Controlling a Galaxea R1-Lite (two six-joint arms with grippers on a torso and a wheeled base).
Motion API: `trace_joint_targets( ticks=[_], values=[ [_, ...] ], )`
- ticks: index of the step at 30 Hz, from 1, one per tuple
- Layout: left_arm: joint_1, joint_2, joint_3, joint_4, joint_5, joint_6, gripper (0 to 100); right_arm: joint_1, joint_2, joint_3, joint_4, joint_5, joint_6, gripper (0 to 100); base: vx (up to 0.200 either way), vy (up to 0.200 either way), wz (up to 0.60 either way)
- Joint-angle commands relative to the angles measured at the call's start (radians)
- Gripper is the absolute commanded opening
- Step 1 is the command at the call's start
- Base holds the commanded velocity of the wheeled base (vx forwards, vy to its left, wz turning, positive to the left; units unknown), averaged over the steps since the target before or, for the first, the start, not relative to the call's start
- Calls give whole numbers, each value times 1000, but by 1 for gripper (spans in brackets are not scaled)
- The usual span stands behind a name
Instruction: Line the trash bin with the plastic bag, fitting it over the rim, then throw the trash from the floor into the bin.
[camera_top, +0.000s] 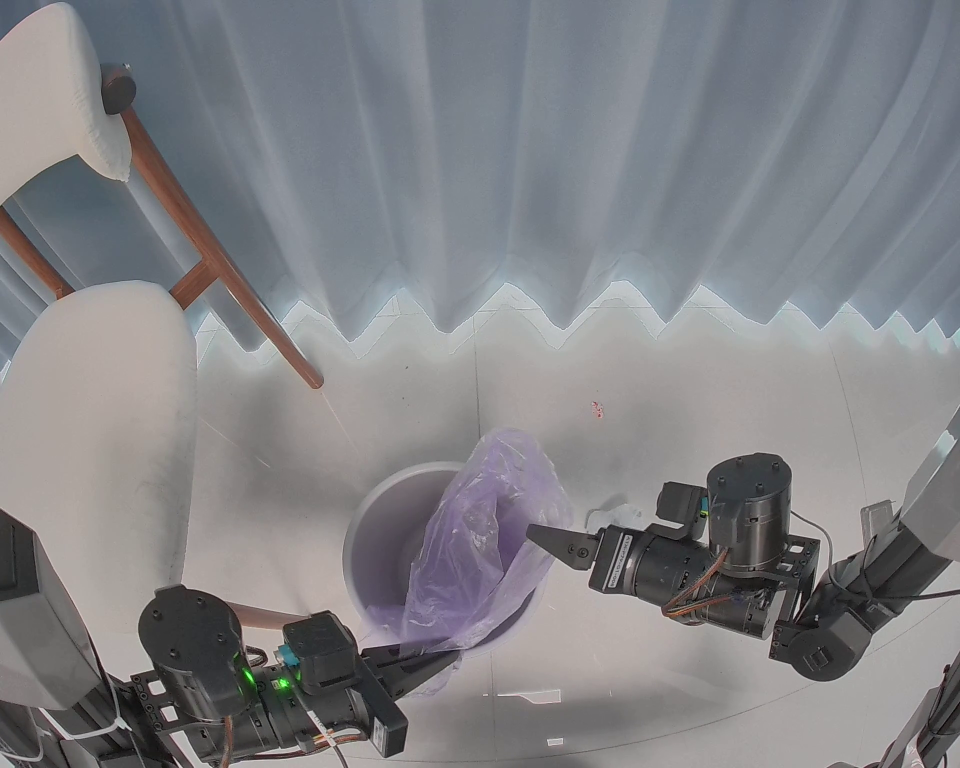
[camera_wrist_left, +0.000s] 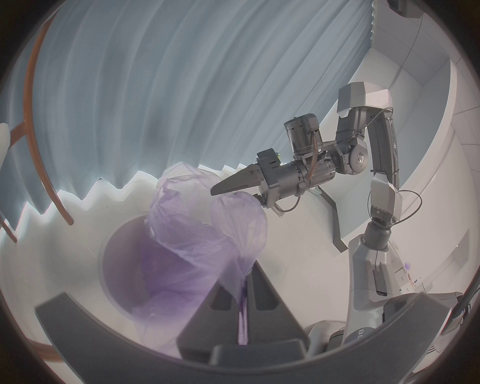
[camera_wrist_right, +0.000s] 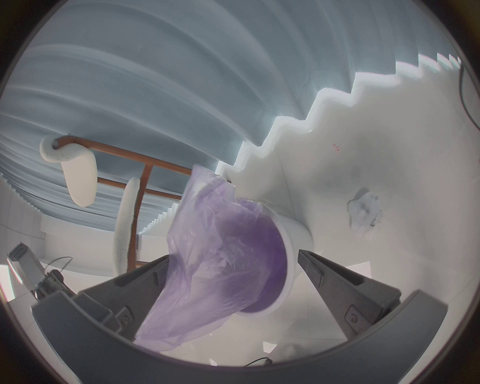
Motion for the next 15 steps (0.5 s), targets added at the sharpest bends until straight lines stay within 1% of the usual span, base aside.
trace_joint_targets(
  ticks=[1, 3, 4, 6, 8, 11, 13, 14, 15],
  values=[
    [23, 0, -7, 0, 0, 0, 0, -5, -22, 8, 2, -20, -19, 100, 0, 0, 0],
    [12, 4, -1, 0, 0, 2, 0, 1, -71, 22, 27, -21, -46, 100, 0, 0, 0],
    [10, 6, -1, 0, 0, 2, 0, 6, -77, 24, 33, -21, -47, 100, 0, 0, 0],
    [-3, 13, 2, -1, 1, 2, 0, 40, -92, 22, 79, -23, -47, 100, 0, 0, 0],
    [-6, 13, 2, -1, 1, 2, 0, 44, -85, 17, 93, -23, -47, 100, 0, 0, 0],
    [-10, 3, 1, -1, 0, 2, 0, 43, -17, 7, 91, -25, -49, 100, 0, 0, 0],
    [-11, 3, 1, -1, 0, 2, 0, 43, -12, 7, 91, -26, -49, 100, 0, 0, 0],
    [-28, 3, -1, -3, 0, 2, 0, 40, 46, -10, 79, -35, -47, 100, 0, 0, 0],
    [-33, 3, -3, -3, 0, 3, 0, 40, 64, -12, 67, -37, -47, 100, 0, 0, 0]
  ],
)
